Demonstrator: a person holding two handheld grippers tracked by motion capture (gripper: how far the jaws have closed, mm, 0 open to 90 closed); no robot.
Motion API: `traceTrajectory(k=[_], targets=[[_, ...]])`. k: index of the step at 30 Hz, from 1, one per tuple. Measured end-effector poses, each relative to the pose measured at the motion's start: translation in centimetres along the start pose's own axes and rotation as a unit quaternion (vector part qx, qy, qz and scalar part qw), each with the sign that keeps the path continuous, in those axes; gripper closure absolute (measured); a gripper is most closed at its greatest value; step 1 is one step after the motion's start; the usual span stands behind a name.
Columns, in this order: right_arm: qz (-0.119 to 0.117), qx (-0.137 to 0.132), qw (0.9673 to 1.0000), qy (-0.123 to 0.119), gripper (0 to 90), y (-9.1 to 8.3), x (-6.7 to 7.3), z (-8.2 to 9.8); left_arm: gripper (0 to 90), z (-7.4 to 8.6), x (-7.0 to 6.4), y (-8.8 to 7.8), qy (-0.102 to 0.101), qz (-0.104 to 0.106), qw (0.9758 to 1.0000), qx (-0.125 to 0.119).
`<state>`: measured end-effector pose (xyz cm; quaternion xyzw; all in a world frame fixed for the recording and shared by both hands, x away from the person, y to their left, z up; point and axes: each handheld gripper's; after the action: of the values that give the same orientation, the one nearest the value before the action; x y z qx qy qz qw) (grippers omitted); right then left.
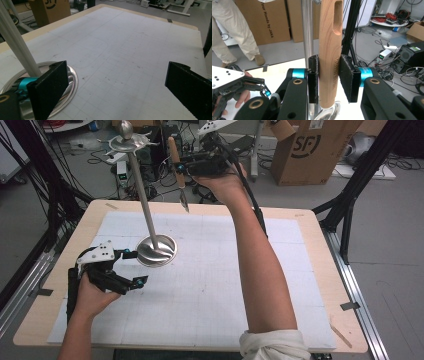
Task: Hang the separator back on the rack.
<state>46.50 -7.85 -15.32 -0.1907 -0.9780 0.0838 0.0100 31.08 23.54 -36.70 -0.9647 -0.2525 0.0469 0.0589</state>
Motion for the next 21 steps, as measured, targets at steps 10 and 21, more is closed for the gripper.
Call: traceTrajectory(k=[10,21], targets=[[0.003,0.009,0.9999,-0.006,70.5,1.1,0.0,-0.5,5.7,0.1,0.0,0.0,0.001,-0.002,1.0,0.002],[0.006,0.015,0.9998,-0.009,70.4,2.3,0.4,-1.1,5.7,0.0,0.0,-0.1,0.0,-0.001,1.0,0.0]])
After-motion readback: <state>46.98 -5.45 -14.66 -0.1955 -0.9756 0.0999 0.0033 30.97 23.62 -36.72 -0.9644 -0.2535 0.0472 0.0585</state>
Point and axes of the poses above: each handheld gripper's, and its own axes: y roughly forward along the jaws, z roughly out of its underside, x roughly to its left, and after that the axes turned 13 degrees about -x, right-handed
